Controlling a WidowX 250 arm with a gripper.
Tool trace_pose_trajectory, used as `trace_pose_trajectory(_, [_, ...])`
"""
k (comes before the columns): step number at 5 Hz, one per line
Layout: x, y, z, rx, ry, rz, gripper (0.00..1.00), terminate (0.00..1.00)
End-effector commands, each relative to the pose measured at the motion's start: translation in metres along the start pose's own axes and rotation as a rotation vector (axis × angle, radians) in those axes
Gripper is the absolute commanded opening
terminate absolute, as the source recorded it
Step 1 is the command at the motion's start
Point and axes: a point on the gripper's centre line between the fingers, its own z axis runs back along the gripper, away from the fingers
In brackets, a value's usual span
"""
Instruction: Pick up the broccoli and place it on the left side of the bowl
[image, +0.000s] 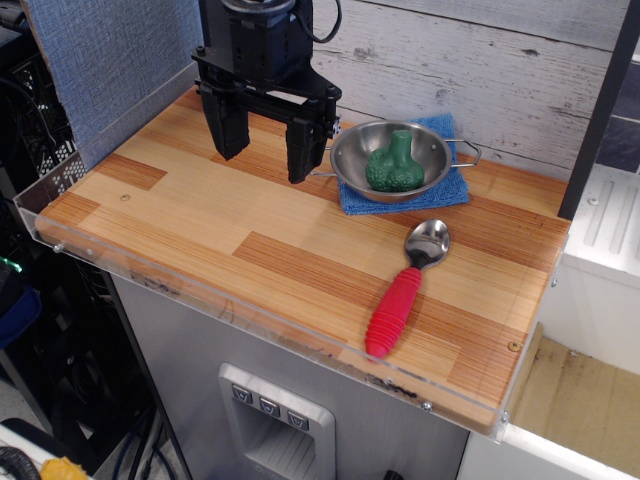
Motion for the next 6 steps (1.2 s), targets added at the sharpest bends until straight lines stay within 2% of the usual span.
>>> trace_pose_trajectory(1, [0.0,0.0,0.0,0.0,0.0,0.0,1.0,0.0])
trace_pose_trajectory(2, [0.033,-0.01,-0.002,-0.019,-0.03,-0.008,1.0,0.0])
trace_pose_trajectory(3, [0.054,-0.022,-0.005,-0.038,-0.056,-0.049,1.0,0.0])
trace_pose_trajectory(4, [0.068,-0.032,-0.002,-0.036,-0.097,-0.076,1.0,0.0])
trace_pose_trajectory(6, [0.094,-0.045,-0.013,-0.038,-0.118,-0.067,1.0,0.0])
